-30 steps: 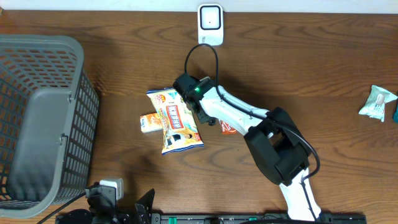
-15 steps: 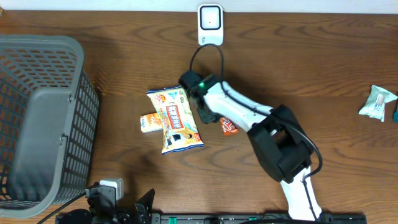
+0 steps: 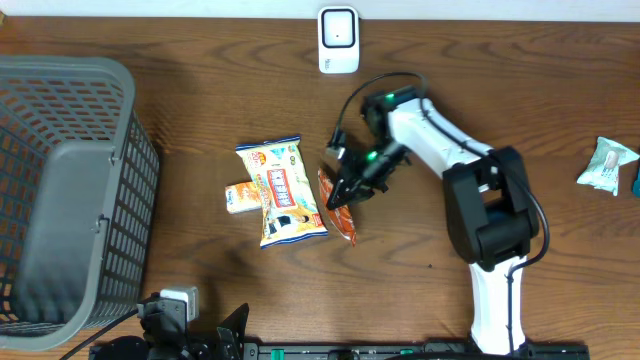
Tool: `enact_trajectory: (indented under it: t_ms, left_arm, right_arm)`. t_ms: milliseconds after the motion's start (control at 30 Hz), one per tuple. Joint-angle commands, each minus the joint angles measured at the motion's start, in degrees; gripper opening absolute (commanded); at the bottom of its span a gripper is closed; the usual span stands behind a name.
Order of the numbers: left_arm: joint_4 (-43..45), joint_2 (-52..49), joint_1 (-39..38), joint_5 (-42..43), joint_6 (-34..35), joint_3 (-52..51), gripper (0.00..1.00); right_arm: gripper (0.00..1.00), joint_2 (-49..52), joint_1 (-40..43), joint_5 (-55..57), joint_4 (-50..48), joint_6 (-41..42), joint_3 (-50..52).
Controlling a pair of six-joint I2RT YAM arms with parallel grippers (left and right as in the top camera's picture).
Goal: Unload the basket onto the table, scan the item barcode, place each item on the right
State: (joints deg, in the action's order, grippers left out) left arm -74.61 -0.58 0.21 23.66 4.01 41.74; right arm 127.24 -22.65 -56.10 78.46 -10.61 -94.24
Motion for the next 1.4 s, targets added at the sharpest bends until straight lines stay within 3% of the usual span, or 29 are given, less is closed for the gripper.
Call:
enact_trajectory:
  t_ms: [0,233,833,1133,1367]
  left_arm:
    - [0.0,0.4,-0.2,0.1,-1.0,0.3,0.98]
    - [0.0,0.4,-0.2,0.1,-1.0,0.3,0.98]
    - [0.0,0.4,-0.2,0.1,-1.0,0.3,0.98]
    - [0.0,0.4,-0.2,0.1,-1.0,0.3,0.98]
    - [0.0,0.4,-0.2,0.1,-1.0,0.3,0.98]
  right_arm:
    - [0.01,0.8,1.4,-16.7,4.7,-15.5,0.2]
    - [0.01,0.8,1.9,-24.5,19.1,-34.5,0.2]
    - [0.01,0.5,1.1,-33.4,19.1,-17.5,0.3]
    - [0.01,-2.7,1.1,-33.1,19.1,-18.8,3.2]
    - [0.01,-8.6,1.4,-33.0,19.1,-21.9,12.0]
